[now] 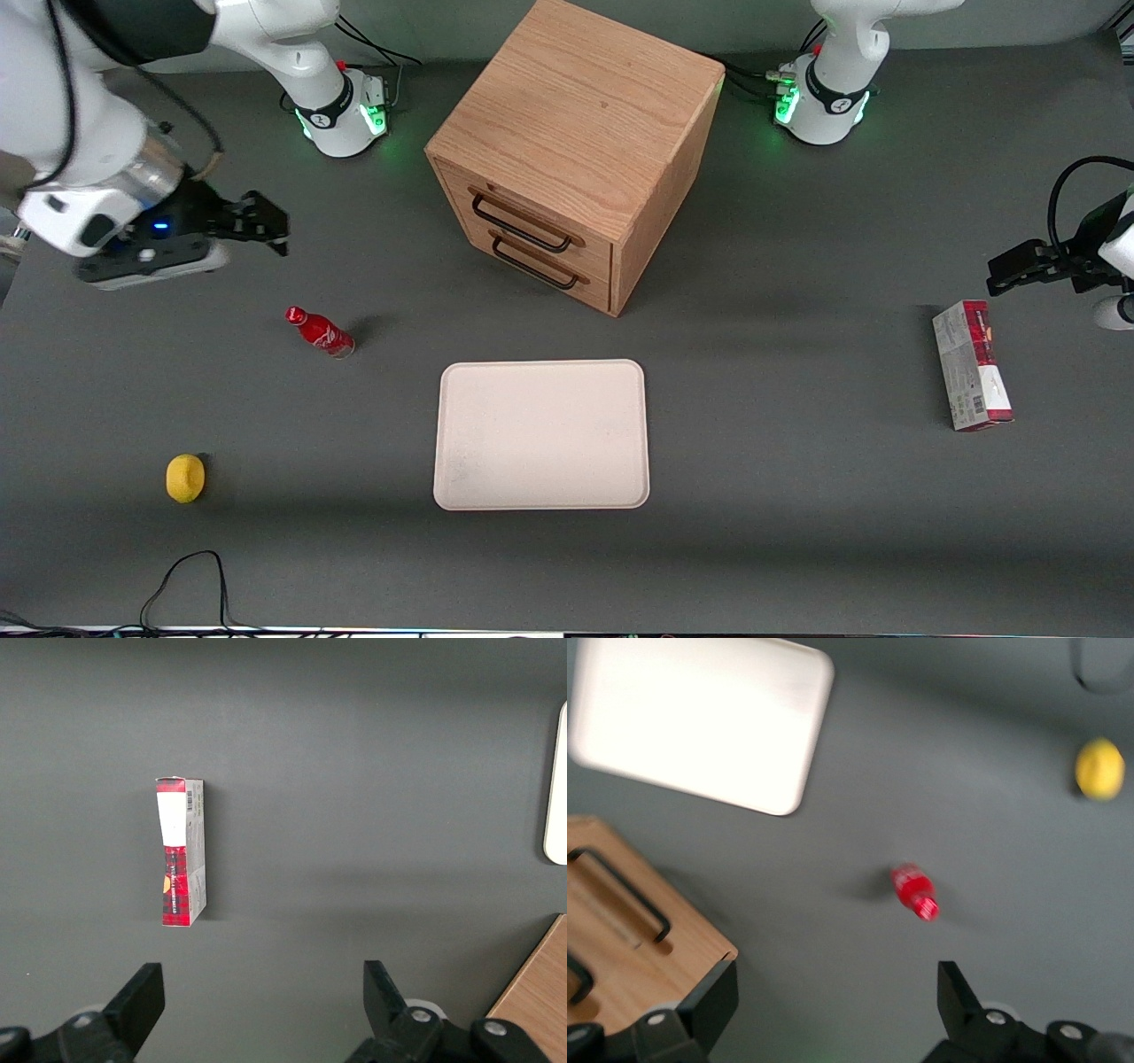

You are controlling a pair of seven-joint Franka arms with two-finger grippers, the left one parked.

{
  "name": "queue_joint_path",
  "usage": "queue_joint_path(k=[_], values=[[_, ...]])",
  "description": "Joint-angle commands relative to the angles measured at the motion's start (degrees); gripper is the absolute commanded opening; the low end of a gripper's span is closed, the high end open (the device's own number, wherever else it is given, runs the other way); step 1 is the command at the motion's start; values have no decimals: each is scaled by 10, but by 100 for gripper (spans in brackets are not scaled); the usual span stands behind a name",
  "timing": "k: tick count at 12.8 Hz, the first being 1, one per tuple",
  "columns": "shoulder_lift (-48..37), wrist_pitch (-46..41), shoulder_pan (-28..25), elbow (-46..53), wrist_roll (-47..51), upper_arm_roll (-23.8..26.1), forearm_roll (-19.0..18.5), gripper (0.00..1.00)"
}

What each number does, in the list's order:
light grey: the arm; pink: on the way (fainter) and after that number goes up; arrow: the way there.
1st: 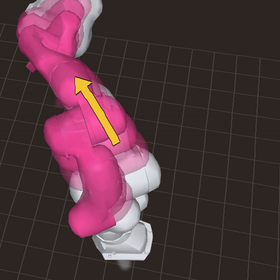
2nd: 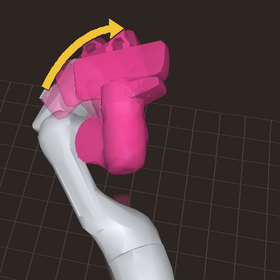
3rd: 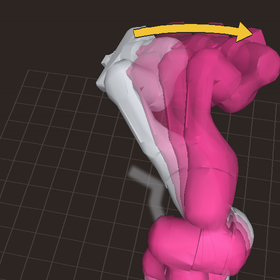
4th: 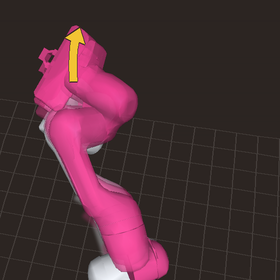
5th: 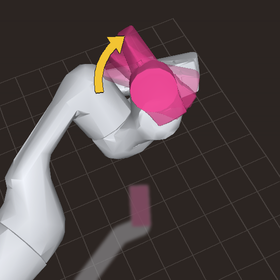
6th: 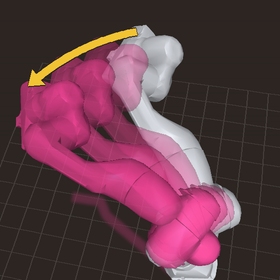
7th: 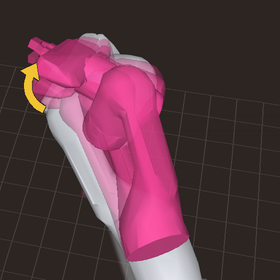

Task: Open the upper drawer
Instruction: 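Move the right gripper toward the upper drawer's black handle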

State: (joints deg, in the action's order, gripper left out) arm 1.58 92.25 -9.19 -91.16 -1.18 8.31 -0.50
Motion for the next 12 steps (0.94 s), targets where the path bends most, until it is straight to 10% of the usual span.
queue_joint_path(k=[1, 6, 12], values=[[54, -50, 1, 76, -51, 56, 10, 100], [102, -63, 1, 86, -110, 203, 13, 100], [181, -51, 5, 79, -239, 204, 100, 100]])
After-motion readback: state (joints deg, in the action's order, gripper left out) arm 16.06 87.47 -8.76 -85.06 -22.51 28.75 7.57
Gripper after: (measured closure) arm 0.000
